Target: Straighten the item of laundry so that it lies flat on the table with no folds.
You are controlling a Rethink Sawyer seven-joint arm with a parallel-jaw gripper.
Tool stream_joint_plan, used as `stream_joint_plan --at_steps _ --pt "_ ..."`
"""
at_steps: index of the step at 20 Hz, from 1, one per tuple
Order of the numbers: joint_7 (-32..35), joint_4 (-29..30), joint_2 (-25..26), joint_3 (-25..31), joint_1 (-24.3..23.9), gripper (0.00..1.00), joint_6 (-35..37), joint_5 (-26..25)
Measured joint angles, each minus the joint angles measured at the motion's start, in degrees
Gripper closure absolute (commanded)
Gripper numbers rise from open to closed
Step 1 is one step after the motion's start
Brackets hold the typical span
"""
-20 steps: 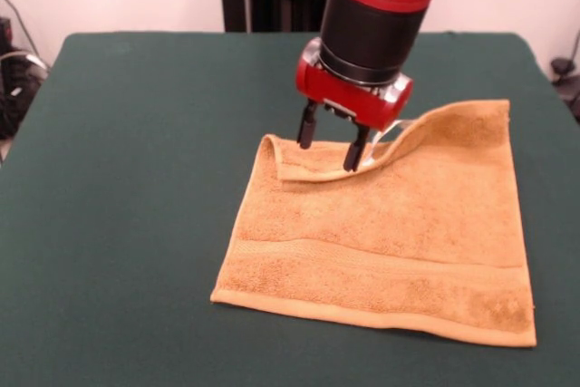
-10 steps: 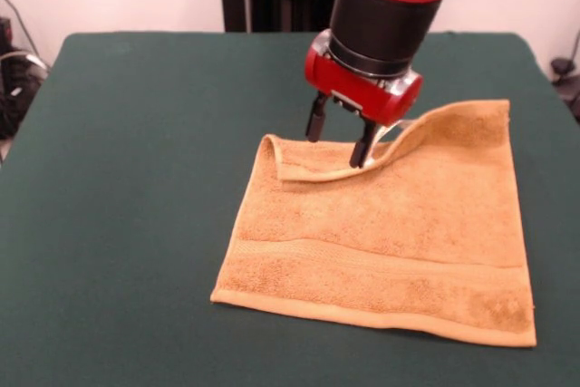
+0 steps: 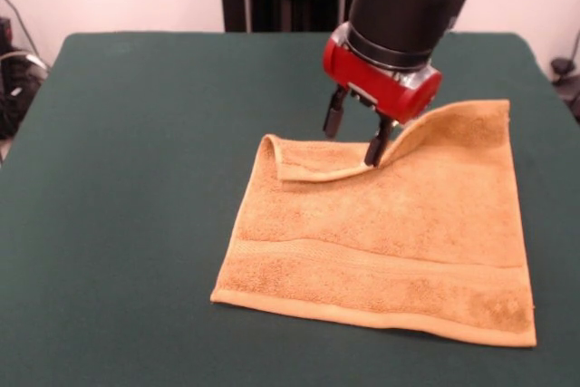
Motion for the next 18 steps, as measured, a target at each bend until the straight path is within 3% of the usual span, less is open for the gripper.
stream_joint_plan --at_steps 18 --pt "4.5 -0.6 3.0 -1.1 0.3 0.0 0.0 0.4"
